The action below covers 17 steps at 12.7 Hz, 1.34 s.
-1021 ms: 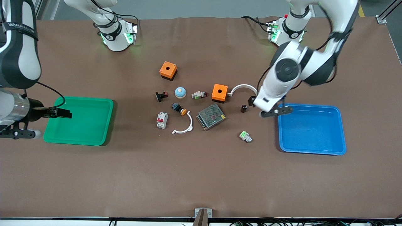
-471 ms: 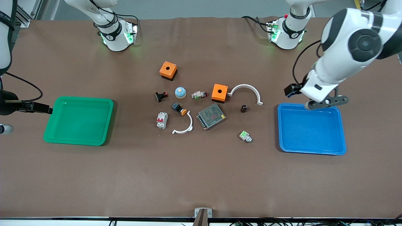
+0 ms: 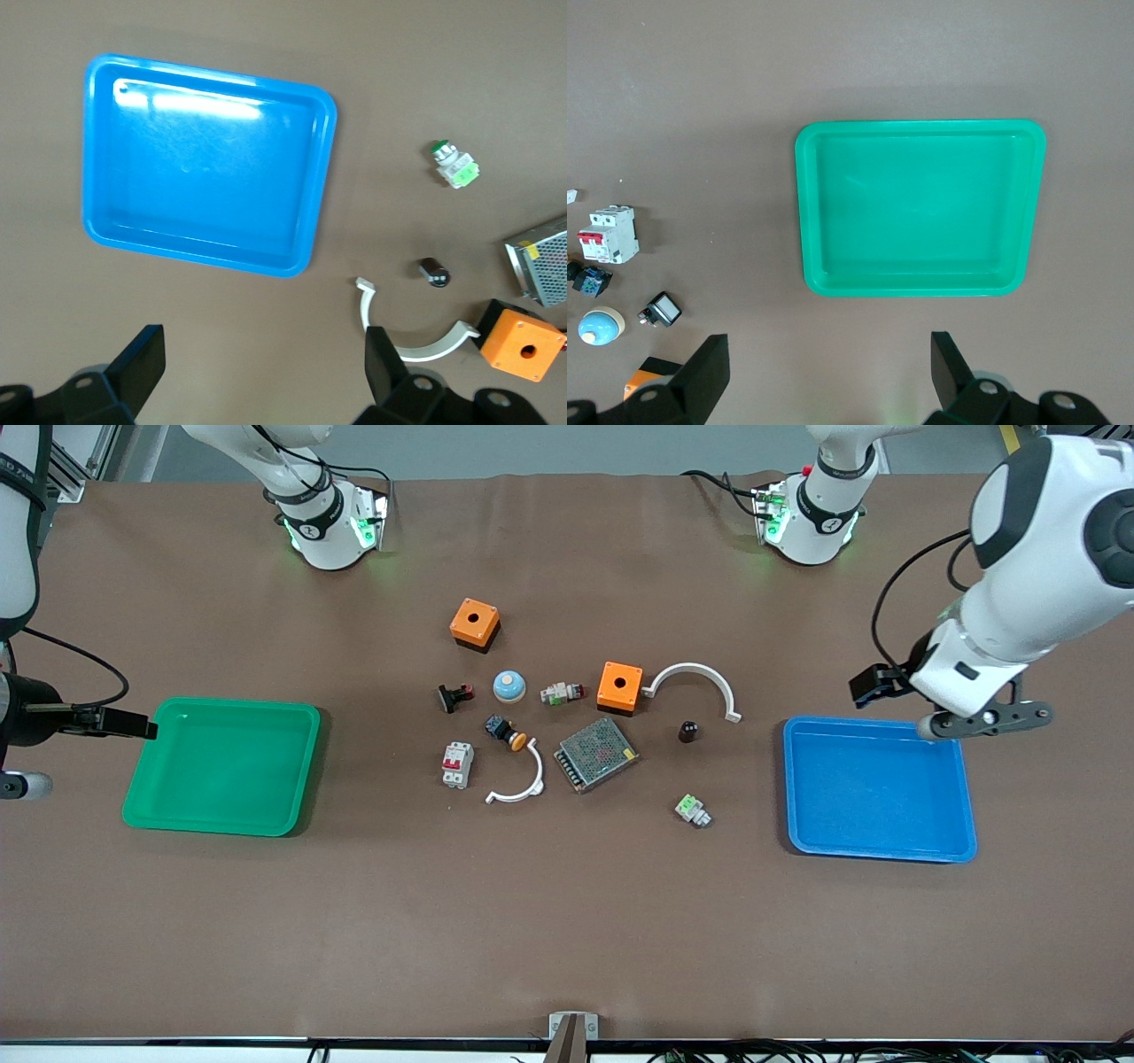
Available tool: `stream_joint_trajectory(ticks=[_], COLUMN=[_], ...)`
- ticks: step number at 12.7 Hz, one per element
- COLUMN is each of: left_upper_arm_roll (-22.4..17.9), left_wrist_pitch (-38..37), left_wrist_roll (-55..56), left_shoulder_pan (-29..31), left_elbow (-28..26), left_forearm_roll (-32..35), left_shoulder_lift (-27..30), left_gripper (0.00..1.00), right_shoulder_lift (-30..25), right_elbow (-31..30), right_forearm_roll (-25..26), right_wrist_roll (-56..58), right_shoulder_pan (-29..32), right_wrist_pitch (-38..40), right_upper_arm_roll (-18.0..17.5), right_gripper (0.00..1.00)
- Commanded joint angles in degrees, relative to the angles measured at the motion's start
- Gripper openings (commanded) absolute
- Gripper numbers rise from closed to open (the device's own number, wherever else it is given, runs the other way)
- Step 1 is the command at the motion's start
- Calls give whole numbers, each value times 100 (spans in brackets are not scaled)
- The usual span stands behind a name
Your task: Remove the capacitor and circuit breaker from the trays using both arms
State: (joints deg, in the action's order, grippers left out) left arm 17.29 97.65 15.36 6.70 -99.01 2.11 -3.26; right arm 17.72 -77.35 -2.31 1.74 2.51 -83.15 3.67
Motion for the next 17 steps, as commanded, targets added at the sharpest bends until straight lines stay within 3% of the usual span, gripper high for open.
stream_joint_trajectory(ticks=[1, 3, 7, 11, 17], left_upper_arm_roll=[-962, -1332, -1413, -1387, -1377], left_wrist_pitch=[-168, -168, -202, -352, -483], left_wrist_roll=[-593, -955, -956, -930, -1104], left_shoulder_pan=[-590, -722, -670, -573, -574], left_elbow=[22, 22, 136, 250, 873], left_forearm_roll=[-289, -316, -316, -272, -263], left_shoulder_lift=[334, 510, 537, 642, 660], left_gripper=[99, 99, 100, 100, 100], right_shoulder_lift=[-251, -539, -1418, -1701, -2105], right_elbow=[-113, -464, -1676, -1810, -2083], right_forearm_roll=[-33, -33, -33, -24, 29], right_wrist_roll=[45, 37, 37, 45, 45], right_shoulder_pan=[30, 12, -172, -207, -348], right_wrist_pitch=[36, -130, -947, -922, -905], right_upper_arm_roll=[-59, -59, -42, -24, 37], right_gripper=[100, 100, 100, 100, 100])
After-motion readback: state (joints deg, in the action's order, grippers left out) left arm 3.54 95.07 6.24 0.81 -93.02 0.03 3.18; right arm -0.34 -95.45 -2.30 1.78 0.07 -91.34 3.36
